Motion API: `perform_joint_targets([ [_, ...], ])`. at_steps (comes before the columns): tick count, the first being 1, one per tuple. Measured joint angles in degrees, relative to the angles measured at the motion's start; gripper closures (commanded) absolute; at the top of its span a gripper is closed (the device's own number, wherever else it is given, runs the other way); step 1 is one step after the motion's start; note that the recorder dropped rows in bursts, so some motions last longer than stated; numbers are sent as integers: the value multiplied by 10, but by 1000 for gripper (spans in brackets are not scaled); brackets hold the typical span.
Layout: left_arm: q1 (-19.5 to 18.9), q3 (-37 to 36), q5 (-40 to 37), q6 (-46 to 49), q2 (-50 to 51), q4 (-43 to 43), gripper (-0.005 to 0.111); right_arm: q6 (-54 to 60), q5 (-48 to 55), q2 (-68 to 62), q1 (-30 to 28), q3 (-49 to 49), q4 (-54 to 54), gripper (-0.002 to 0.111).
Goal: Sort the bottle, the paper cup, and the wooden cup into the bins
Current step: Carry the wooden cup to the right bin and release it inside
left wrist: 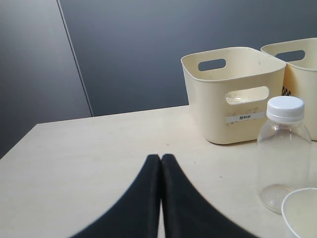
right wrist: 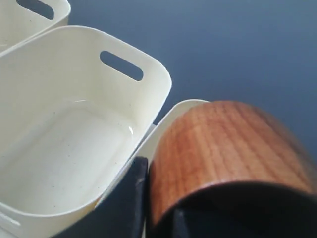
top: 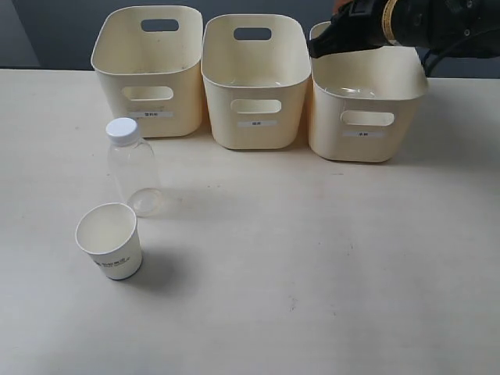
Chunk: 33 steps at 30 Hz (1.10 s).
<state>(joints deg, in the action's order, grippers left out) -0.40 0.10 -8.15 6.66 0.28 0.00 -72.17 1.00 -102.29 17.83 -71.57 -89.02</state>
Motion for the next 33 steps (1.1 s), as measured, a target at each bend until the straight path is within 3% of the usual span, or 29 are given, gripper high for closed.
perform_joint_targets([
  [12, 0, 0, 0, 0, 0, 0, 107, 0, -28, -107, -41, -24, 10, 109],
  [33, 0, 0, 0, 0, 0, 0, 107, 0, -37, -130, -44, -25, 10, 109],
])
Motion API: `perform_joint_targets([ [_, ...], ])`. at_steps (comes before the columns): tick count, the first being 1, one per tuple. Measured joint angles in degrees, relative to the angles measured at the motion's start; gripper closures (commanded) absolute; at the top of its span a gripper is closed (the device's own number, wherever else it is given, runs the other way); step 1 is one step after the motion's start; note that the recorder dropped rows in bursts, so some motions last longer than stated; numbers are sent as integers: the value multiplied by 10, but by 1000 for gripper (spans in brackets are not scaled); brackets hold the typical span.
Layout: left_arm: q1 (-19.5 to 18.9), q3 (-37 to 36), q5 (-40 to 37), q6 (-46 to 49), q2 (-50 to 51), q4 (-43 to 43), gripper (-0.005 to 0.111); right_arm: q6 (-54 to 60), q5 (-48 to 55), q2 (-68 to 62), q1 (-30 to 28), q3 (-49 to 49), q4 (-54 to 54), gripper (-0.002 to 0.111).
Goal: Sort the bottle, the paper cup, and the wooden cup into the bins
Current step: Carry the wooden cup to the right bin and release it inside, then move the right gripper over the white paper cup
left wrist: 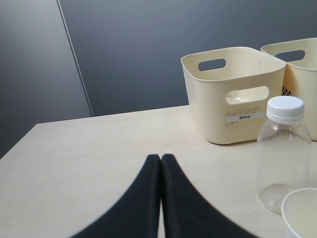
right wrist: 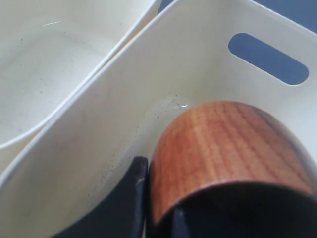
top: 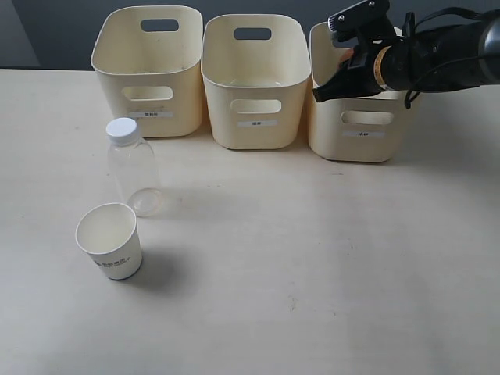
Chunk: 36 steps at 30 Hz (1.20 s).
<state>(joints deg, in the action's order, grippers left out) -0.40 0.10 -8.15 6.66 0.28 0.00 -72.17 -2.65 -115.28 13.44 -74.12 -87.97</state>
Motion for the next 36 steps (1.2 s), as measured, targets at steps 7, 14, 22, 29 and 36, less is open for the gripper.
perform_joint_targets([
  [7, 0, 0, 0, 0, 0, 0, 107, 0, -1, 0, 0, 0, 0, 87],
  [14, 0, 0, 0, 0, 0, 0, 107, -4, -18, 0, 0, 0, 6, 65],
  [22, 0, 0, 0, 0, 0, 0, 107, -7, -37, 41, 0, 0, 7, 65],
  [29, 0, 0, 0, 0, 0, 0, 107, -15, -154, 137, 13, 42, -60, 69],
  [36, 0, 0, 0, 0, 0, 0, 107, -26, -301, 204, 64, 77, -111, 69],
])
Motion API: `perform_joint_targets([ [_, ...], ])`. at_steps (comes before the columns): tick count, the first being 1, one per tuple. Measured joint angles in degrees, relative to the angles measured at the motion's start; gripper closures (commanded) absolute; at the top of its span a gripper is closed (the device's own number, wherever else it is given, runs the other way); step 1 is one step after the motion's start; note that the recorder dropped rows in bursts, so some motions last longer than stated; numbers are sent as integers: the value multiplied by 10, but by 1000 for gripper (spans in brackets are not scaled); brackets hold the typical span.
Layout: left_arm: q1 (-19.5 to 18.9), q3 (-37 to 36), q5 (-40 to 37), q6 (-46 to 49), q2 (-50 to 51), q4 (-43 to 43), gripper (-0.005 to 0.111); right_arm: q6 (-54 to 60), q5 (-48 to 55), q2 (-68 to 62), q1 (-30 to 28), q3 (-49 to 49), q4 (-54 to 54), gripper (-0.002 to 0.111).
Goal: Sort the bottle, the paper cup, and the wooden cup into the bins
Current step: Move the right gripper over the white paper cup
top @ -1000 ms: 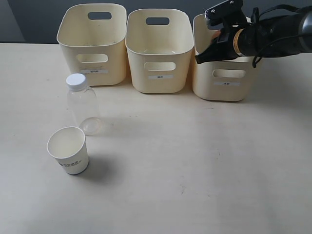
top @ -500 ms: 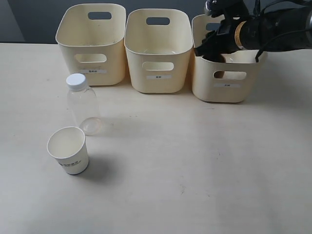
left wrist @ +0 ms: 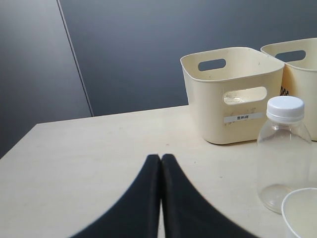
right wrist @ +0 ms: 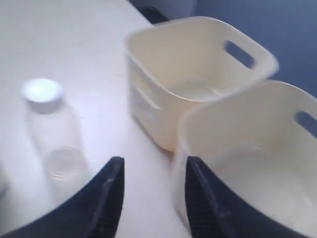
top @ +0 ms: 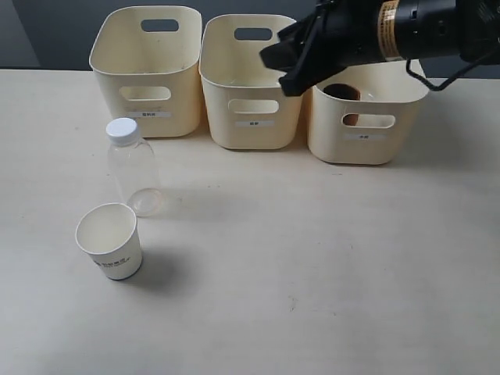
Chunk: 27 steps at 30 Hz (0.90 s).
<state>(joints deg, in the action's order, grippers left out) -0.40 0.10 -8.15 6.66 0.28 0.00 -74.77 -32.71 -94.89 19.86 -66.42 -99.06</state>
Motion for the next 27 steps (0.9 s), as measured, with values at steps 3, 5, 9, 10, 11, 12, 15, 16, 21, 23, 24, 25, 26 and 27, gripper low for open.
perform_joint_targets([
  [3, 0, 0, 0, 0, 0, 0, 107, -1, -94, 7, 31, 0, -1, 69],
  [5, 0, 0, 0, 0, 0, 0, 107, -1, -136, 8, 54, 0, -4, 69],
  [9, 0, 0, 0, 0, 0, 0, 107, 0, -170, 8, 112, 0, -6, 69],
  [10, 0, 0, 0, 0, 0, 0, 107, 4, -167, 8, 129, 0, -7, 69],
  [11, 0, 0, 0, 0, 0, 0, 107, 9, -161, 8, 146, 0, -8, 69],
  [12, 0, 0, 0, 0, 0, 0, 107, 16, -151, 8, 163, 0, -8, 69],
  [15, 0, 0, 0, 0, 0, 0, 107, 36, -112, 8, 210, 0, -10, 66],
  [16, 0, 0, 0, 0, 0, 0, 107, 39, -100, 6, 222, 0, -10, 63],
  [21, 0, 0, 0, 0, 0, 0, 107, 52, -29, -29, 274, 0, -10, 56],
  [23, 0, 0, 0, 0, 0, 0, 107, 54, 15, -53, 285, 0, -10, 56],
  [24, 0, 0, 0, 0, 0, 0, 107, 54, 31, -63, 288, 0, -10, 56],
  [25, 0, 0, 0, 0, 0, 0, 107, 56, 48, -75, 290, 0, -10, 56],
  [26, 0, 0, 0, 0, 0, 0, 107, 56, 58, -87, 290, 1, -10, 56],
  [27, 0, 0, 0, 0, 0, 0, 107, 56, 66, -98, 290, 1, -10, 56],
])
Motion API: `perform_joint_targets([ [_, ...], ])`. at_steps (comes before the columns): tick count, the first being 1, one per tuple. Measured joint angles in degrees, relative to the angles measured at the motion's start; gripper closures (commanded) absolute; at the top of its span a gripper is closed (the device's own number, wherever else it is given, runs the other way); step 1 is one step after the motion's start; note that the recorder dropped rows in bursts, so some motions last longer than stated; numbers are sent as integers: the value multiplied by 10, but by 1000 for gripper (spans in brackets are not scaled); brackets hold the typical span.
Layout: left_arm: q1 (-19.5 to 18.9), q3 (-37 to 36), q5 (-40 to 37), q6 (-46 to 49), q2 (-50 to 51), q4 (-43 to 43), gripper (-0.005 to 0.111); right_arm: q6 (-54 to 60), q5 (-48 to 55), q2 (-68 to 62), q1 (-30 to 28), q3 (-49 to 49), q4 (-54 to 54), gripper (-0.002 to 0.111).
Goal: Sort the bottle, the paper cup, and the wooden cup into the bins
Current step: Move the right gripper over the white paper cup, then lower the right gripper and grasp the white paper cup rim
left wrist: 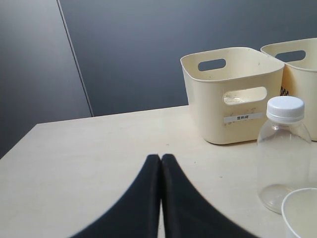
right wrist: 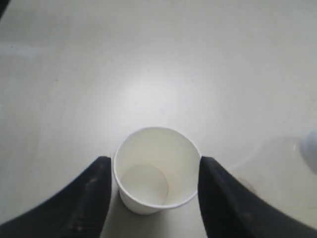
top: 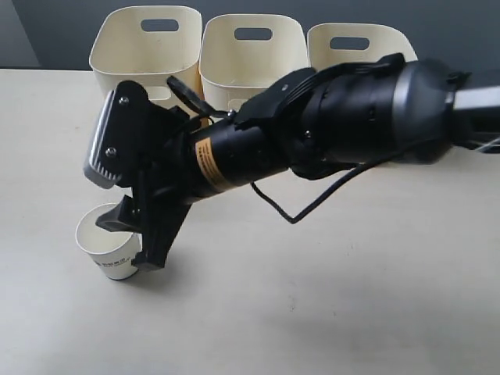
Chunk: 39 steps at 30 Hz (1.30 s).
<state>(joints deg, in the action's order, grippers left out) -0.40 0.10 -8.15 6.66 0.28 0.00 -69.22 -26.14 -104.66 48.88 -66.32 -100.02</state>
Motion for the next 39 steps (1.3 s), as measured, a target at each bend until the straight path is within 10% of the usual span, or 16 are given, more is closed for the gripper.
perform_joint_targets([
  [39, 0, 0, 0, 0, 0, 0, 107, 39, -4, -81, 27, -61, 0, 56],
])
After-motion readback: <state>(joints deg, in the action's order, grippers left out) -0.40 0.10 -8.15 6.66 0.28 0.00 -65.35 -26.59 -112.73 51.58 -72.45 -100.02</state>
